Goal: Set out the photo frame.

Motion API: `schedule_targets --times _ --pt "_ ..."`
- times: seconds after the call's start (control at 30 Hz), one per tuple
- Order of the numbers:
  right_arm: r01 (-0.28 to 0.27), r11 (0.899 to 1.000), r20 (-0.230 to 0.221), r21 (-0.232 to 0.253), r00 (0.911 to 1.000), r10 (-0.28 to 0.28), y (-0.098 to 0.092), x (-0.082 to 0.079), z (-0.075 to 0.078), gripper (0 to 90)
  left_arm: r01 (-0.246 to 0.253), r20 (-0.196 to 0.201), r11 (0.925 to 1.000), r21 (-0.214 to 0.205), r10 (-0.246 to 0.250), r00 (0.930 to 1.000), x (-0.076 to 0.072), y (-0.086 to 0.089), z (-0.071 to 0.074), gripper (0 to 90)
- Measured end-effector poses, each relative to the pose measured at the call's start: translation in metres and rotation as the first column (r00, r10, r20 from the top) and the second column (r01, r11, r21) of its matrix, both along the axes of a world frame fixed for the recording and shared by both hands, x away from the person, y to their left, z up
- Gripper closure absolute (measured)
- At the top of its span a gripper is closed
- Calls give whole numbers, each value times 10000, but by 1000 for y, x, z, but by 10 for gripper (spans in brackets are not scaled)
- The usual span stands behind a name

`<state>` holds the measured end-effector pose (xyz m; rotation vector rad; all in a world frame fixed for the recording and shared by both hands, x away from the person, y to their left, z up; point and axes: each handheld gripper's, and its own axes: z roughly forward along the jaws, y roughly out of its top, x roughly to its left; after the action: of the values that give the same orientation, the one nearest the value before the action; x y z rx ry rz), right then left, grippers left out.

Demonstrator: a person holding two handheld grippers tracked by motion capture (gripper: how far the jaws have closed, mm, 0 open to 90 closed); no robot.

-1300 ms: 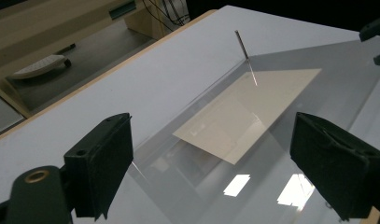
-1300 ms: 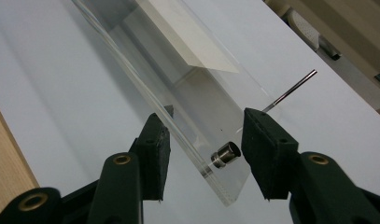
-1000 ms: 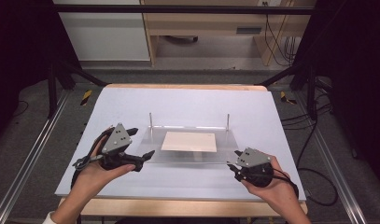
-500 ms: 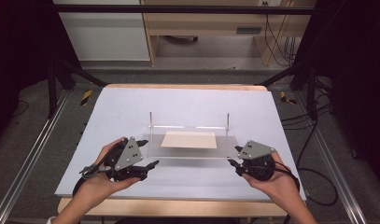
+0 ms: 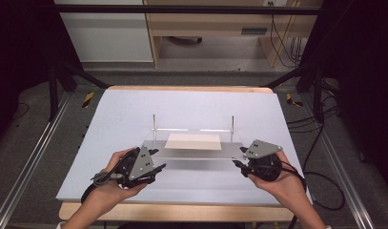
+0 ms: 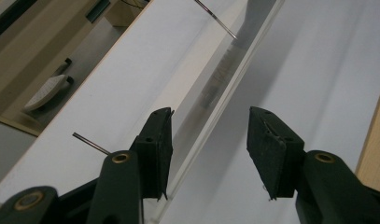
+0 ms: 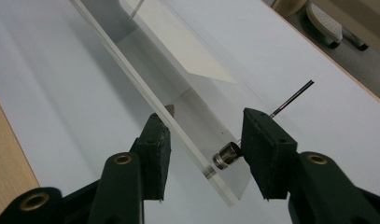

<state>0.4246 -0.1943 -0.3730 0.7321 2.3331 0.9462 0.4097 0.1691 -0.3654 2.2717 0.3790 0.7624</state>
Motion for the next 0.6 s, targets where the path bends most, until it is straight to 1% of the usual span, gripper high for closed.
schedule_targets --times 0.13,0.17,0.33,0.4,0.5,0.6 --pt "-9 10000 -43 30 10000 9 0 2 3 540 -161 -8 9999 8 161 9999 4 1 -2 525" --pt "-8 10000 -52 33 10000 8 0 3 3 539 -225 48 9997 17 225 9997 6 1 -2 530" --pt "9 10000 -136 91 9999 -8 -1 4 5 539 -378 41 9992 144 377 9993 12 1 -5 566" --pt "-23 9999 -143 114 9999 25 -1 5 6 539 -446 101 9989 159 445 9990 13 2 -5 573" --pt "-43 9999 -176 97 9998 45 -1 6 6 539 -460 152 9989 115 458 9988 13 3 -5 605" --pt "-38 9999 -206 124 9998 41 -1 6 7 539 -456 225 9988 173 452 9987 15 5 -6 617"
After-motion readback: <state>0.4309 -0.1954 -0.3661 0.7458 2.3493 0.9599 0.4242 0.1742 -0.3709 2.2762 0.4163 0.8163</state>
